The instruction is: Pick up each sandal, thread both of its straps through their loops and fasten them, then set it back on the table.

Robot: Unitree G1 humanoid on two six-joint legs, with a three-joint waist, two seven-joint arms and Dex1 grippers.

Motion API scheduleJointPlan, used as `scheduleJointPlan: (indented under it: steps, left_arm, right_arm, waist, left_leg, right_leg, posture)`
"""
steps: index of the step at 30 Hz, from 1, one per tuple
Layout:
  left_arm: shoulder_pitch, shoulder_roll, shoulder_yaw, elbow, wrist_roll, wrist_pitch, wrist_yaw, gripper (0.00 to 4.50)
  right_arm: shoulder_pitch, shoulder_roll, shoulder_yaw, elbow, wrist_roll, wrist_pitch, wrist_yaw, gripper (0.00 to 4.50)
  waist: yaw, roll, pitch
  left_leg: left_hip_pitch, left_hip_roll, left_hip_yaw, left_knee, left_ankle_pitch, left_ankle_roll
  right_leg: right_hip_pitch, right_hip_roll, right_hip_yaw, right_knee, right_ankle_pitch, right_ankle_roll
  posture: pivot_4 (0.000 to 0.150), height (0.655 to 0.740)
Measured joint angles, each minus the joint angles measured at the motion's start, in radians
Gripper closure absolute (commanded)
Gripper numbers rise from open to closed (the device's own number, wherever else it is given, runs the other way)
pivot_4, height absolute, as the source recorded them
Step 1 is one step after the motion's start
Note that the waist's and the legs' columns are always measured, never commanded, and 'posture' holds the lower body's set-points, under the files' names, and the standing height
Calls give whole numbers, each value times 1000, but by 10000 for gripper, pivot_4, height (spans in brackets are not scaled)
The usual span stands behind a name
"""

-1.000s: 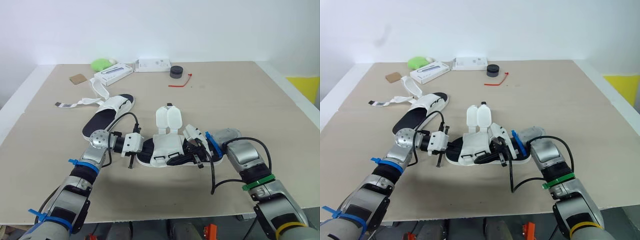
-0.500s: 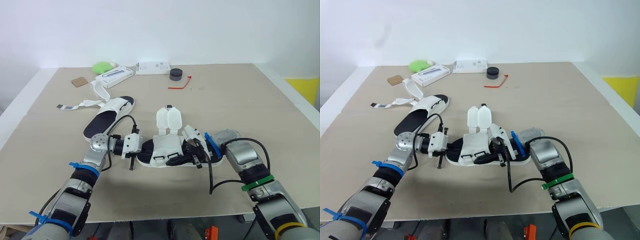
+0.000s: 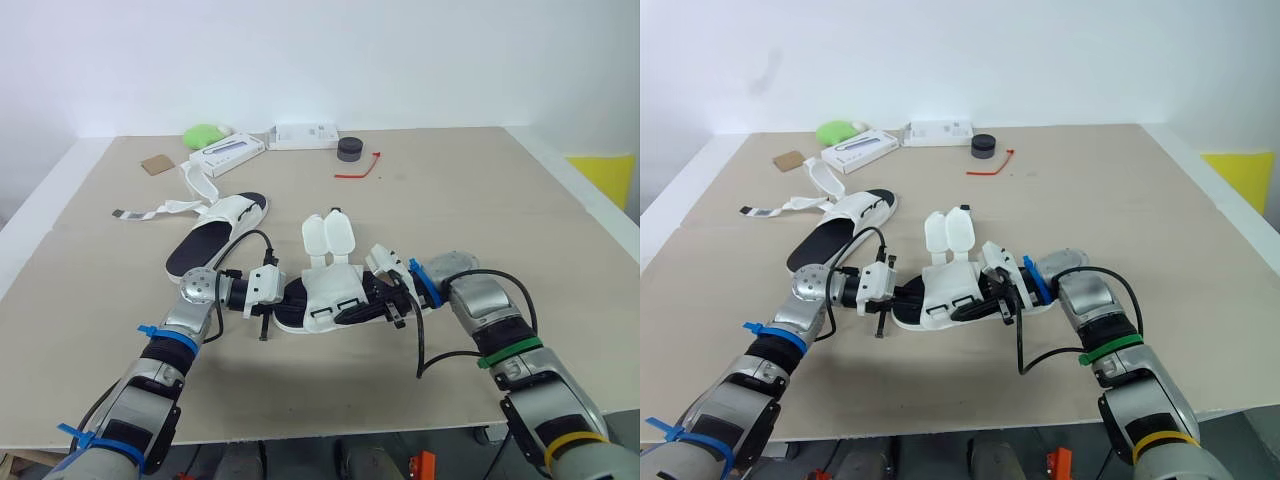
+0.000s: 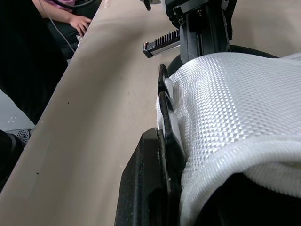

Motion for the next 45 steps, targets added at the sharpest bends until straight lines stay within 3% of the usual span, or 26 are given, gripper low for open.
scheduleJointPlan:
  steps: [18,19,27,31,35,40,44,45]
  left_arm:
    - [7,0,-1,-13,1,-2,0,44484]
    - [6,1,-3,-12,5,-8,1,45000]
    - [4,1,-18,-12,23,-34,20,45000]
    - [2,0,-32,-13,27,-47,24,45000]
    - [4,5,-36,-15,26,-60,19,45000]
    - [12,15,-36,-11,26,-64,24,45000]
    - [15,10,-36,-13,24,-64,20,45000]
    - [17,9,-34,-12,21,-63,19,45000]
  right_arm:
    - [18,-12,0,-50,0,17,1,45000]
    - [18,-12,0,-50,1,22,-1,36661]
    - [6,-69,-54,-43,12,87,-19,263]
    - [59,-114,-80,-130,33,109,-18,263]
    - [146,-241,-166,-187,63,121,-25,263]
    - [78,-291,-281,-97,69,88,-91,263]
    - [-12,-259,-325,28,58,42,-196,263]
    - [-87,-214,-333,150,19,20,-307,263]
  waist:
    - [1,0,0]
    - [1,0,0]
    - [1,1,-3]
    - [5,2,-5]
    - [4,4,-7]
    - [0,2,-9]
    - [1,5,-11]
    - [-1,5,-12]
  left_leg:
    - [-1,0,0,-1,0,0]
    - [-1,0,0,-1,0,-1]
    - [0,0,0,-1,-1,-2]
    - [0,-1,0,-1,-2,-3]
    - [0,-2,2,-1,-4,-6]
    - [7,-2,3,-2,-7,-6]
    - [7,-2,3,-2,-8,-5]
    - [8,-2,4,-2,-9,-5]
  right_leg:
    - [-1,0,0,0,-1,-1]
    - [-1,0,0,0,-1,-1]
    - [-1,-1,0,-1,-2,-1]
    - [-1,-1,0,-1,-4,0]
    - [1,-3,1,-2,-6,1]
    - [1,-3,2,-2,-7,0]
    - [1,-4,2,-2,-9,0]
    - [1,-3,2,-2,-9,0]
  posture:
    - [1500,7400]
    - [1500,7400]
    - [1500,7400]
    - [1500,7400]
    - [1500,7400]
    - [1500,7400]
    - [1500,7400]
    - [1500,7400]
